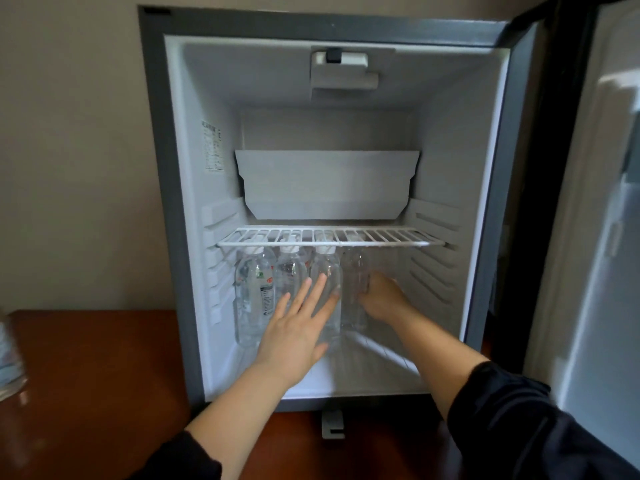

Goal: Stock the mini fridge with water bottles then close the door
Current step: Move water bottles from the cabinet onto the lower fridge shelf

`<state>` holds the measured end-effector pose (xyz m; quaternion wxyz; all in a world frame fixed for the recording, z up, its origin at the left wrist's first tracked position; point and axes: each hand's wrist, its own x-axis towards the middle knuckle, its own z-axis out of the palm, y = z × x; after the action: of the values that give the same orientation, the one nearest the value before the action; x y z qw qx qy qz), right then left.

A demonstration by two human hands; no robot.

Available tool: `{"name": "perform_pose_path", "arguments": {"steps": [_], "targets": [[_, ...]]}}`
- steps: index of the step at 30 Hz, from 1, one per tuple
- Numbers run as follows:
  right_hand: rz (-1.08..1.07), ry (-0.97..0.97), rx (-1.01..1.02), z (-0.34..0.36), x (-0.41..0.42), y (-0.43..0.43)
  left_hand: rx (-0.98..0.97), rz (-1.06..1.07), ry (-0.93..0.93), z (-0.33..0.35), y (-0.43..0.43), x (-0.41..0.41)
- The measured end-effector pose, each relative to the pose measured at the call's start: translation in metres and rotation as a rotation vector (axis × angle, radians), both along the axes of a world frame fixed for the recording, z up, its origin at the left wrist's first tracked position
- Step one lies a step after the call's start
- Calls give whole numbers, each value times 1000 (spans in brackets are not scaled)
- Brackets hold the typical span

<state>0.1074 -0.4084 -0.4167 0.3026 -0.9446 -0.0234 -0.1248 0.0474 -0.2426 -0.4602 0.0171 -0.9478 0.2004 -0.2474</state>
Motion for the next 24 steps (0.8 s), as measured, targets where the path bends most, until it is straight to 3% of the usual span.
{"name": "perform_pose_path", "arguments": {"steps": [5, 14, 24], "targets": [[69, 53, -135, 14, -33, 10, -52, -17, 175, 13, 10, -32], [356, 121, -156, 36, -103, 56, -241, 26, 392, 46, 67, -93], [742, 162, -306, 39, -148, 160, -358, 283, 520, 37, 175, -159]]}}
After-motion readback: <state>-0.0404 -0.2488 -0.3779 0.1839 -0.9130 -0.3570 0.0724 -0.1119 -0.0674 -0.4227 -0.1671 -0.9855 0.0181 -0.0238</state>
